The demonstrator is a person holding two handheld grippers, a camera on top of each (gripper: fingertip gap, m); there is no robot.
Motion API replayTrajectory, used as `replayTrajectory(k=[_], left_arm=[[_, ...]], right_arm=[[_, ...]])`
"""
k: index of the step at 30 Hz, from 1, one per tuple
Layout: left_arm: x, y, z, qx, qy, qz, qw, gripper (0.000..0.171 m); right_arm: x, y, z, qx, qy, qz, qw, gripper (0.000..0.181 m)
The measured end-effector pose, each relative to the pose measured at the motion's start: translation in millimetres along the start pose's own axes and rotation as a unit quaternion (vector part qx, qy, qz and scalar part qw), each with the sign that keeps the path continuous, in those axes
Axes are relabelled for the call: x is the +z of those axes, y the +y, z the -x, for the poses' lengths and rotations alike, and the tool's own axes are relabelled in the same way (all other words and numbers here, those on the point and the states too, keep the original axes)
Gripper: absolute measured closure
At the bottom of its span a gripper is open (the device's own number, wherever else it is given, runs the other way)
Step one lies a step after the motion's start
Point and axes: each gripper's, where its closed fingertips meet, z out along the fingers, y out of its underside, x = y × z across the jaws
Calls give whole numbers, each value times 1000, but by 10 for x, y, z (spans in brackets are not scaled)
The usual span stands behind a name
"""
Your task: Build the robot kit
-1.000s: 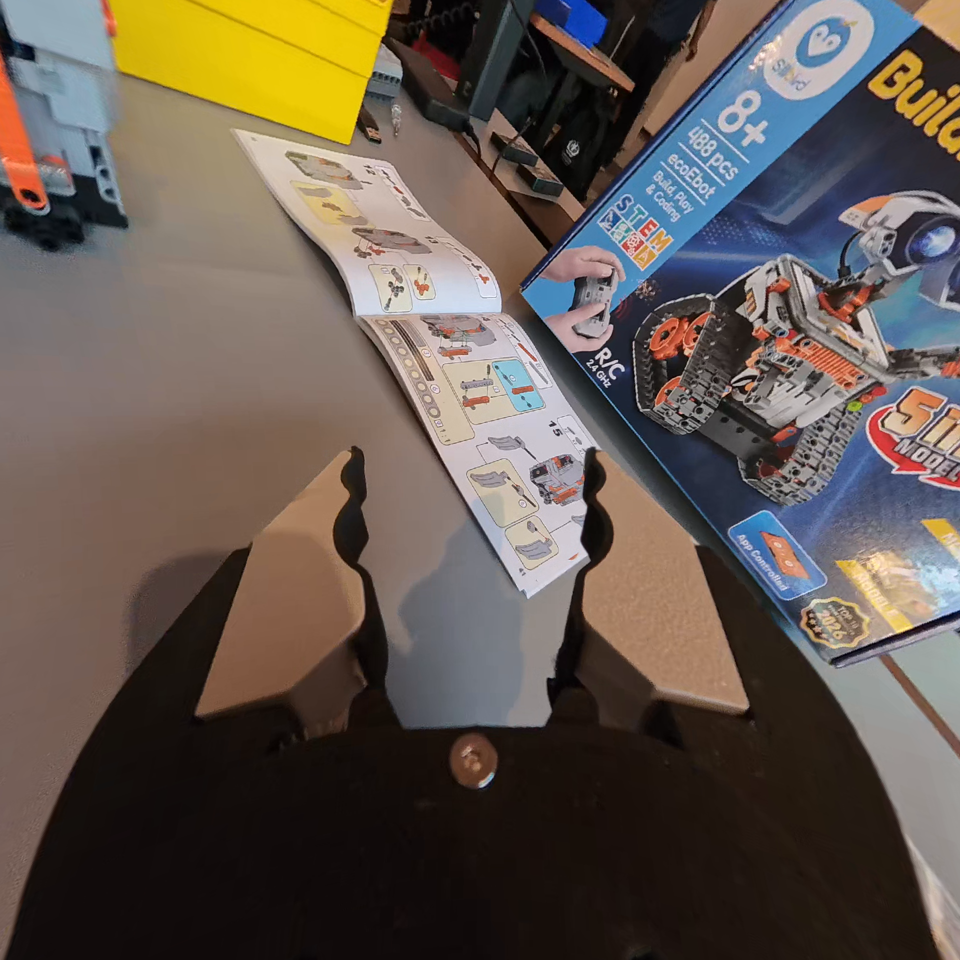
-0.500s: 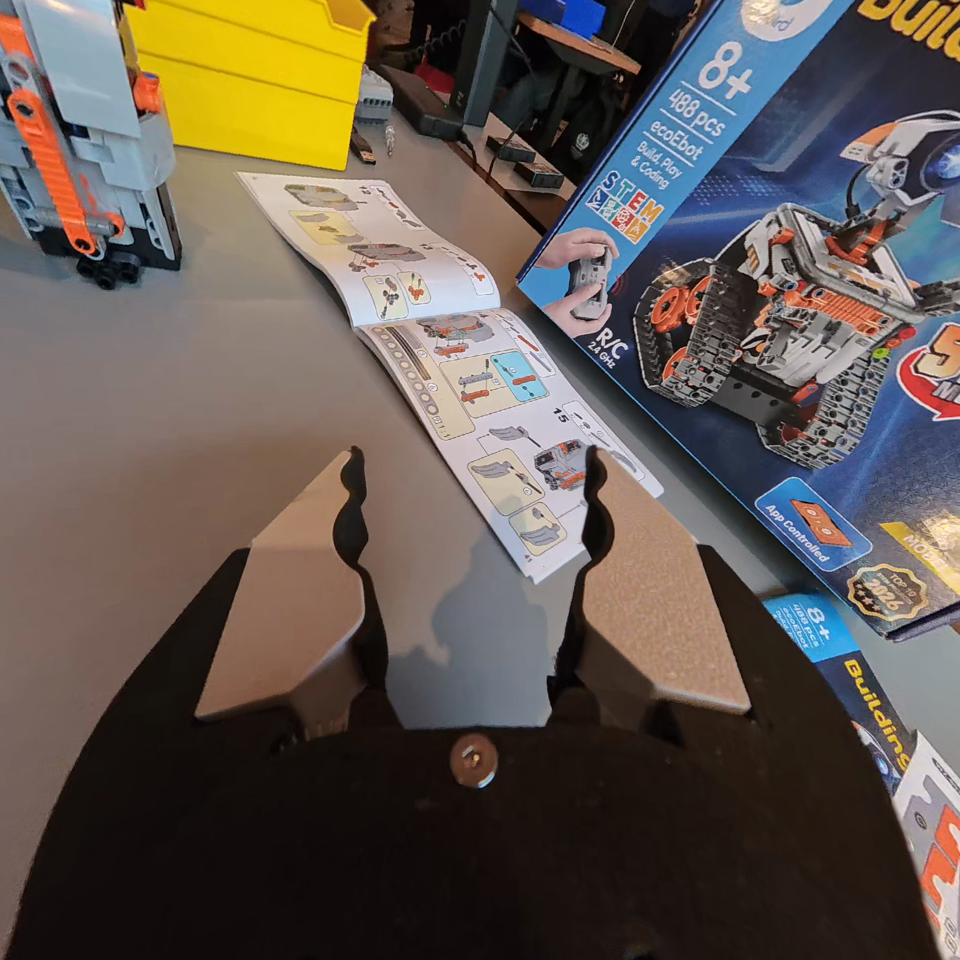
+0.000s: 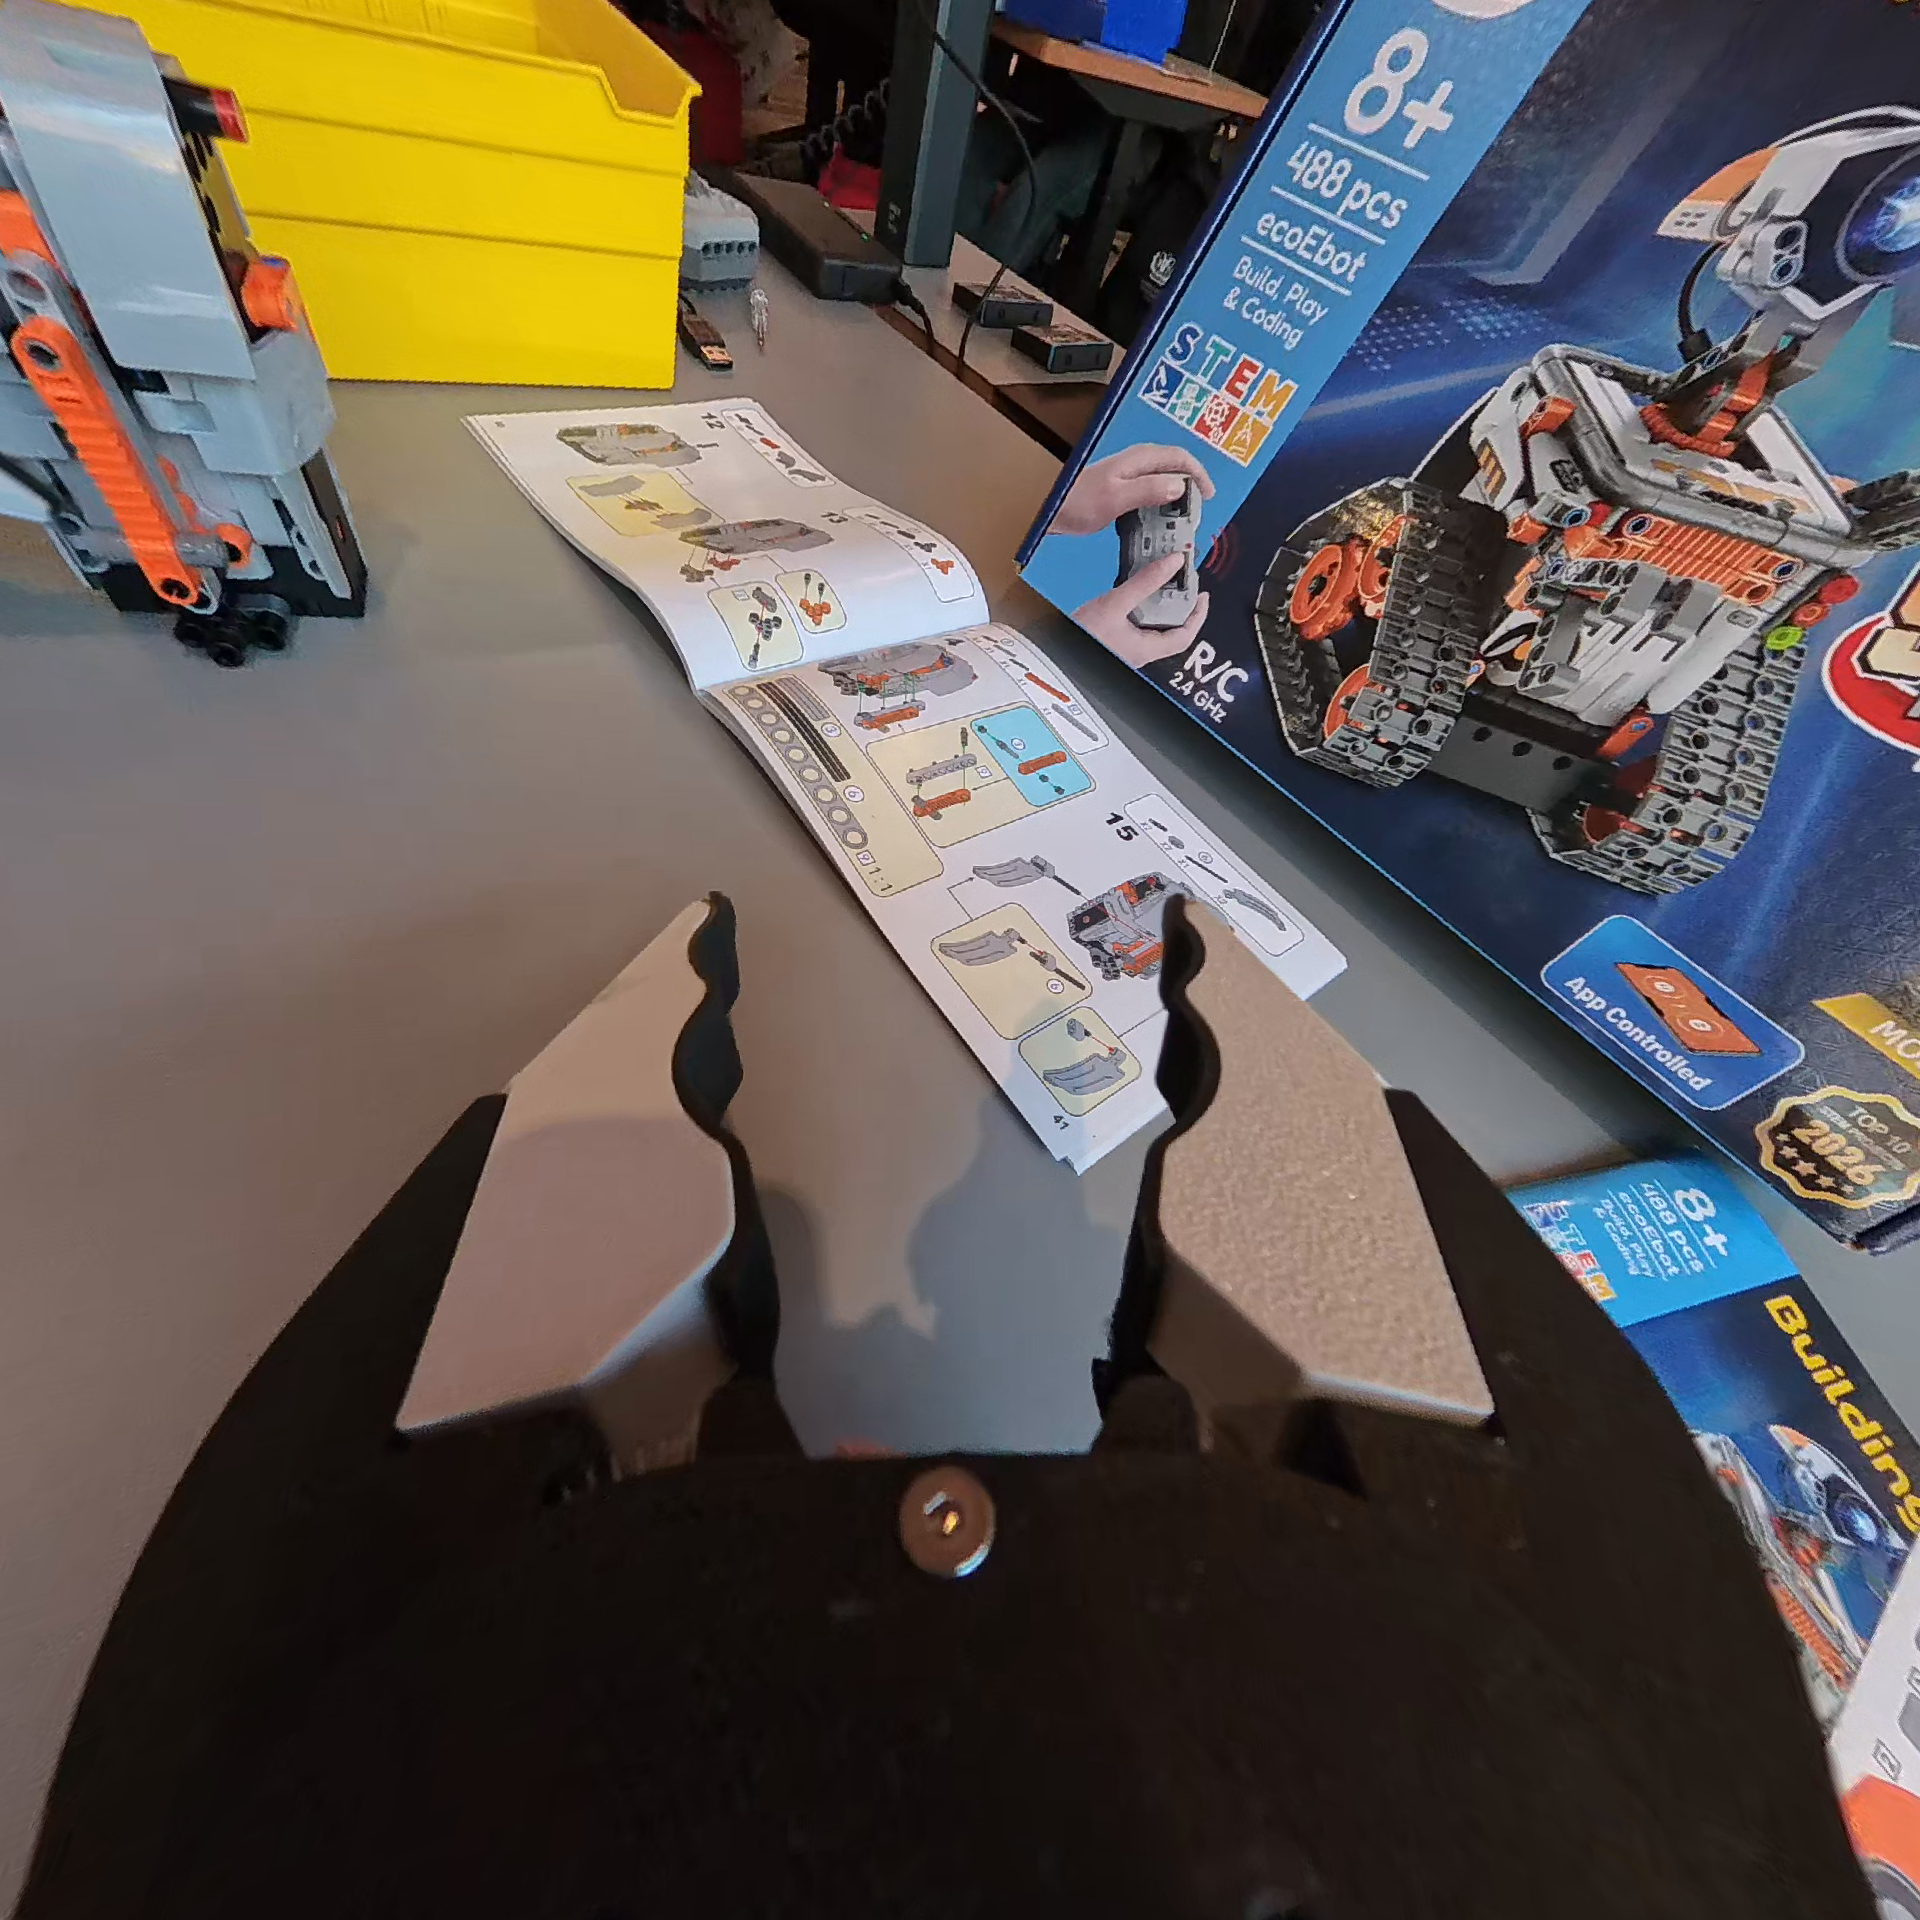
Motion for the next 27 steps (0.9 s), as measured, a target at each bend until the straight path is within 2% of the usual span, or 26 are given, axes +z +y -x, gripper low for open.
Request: replayTrajectory(k=[3,18,21,27], left_arm=[[-7,-11,1,-16,12,-6,1000,122],[5,-3,-18,-31,34,-3,999,122],[5,-2,-18,-27,31,-3,999,122],[7,-2,-19,-30,33,-3,999,122]], right_arm=[[-1,-42,15,4,-6,-8,1000,104],[70,4,211,-45,-41,4,998,112],[60,-5,153,-45,-26,3,999,111],[44,-19,-45,11,-3,-6,1000,108]])
